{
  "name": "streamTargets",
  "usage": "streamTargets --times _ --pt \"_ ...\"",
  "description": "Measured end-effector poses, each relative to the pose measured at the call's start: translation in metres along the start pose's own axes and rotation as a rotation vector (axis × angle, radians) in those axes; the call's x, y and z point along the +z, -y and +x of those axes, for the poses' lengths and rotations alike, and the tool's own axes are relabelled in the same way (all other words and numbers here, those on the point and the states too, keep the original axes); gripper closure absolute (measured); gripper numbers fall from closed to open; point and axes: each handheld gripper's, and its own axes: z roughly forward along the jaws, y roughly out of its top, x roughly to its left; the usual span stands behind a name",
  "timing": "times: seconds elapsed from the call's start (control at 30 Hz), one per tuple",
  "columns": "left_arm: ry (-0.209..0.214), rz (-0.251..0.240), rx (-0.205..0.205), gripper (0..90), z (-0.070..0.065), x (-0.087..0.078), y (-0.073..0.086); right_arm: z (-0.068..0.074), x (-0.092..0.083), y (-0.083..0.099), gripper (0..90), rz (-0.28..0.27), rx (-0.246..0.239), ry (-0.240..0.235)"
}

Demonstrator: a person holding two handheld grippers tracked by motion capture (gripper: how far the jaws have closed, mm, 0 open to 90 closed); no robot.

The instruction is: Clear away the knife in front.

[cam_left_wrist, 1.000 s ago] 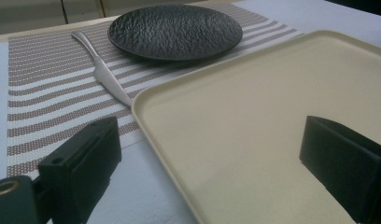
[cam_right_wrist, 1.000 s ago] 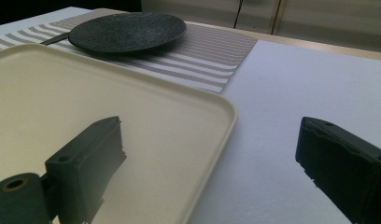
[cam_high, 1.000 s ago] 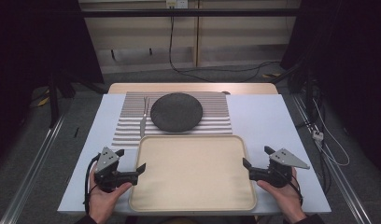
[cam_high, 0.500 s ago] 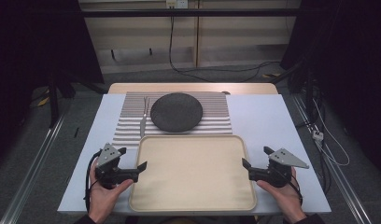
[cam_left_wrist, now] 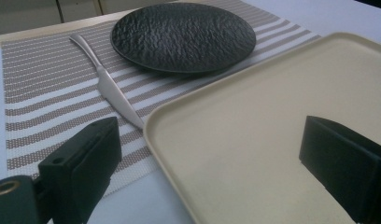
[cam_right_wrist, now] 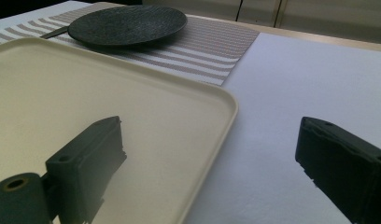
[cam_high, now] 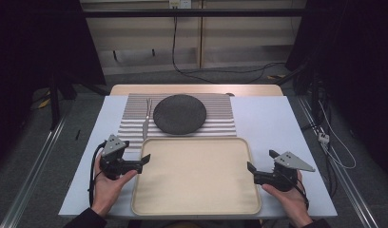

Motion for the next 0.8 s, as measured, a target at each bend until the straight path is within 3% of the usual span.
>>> streamTargets --times 0.23,0.57,0.67,0.8 --pt "-0.029 0.017 0.03 7.1 0.007 0.011 -0.012 0.0 0.001 0.0 7.6 0.002 -0.002 -0.003" --pt "-0.076 0.04 0.013 9.3 0.025 0.024 -0.02 0.001 -0.002 0.001 7.6 0.004 -0.003 -0.006" --pt "-0.071 0.045 -0.013 9.1 0.03 0.029 -0.023 0.001 -0.001 0.001 7.6 0.004 -0.004 -0.006" --pt "-0.092 0.066 -0.008 9.8 0.038 0.039 -0.032 0.0 0.0 0.001 7.5 0.005 0.001 -0.01"
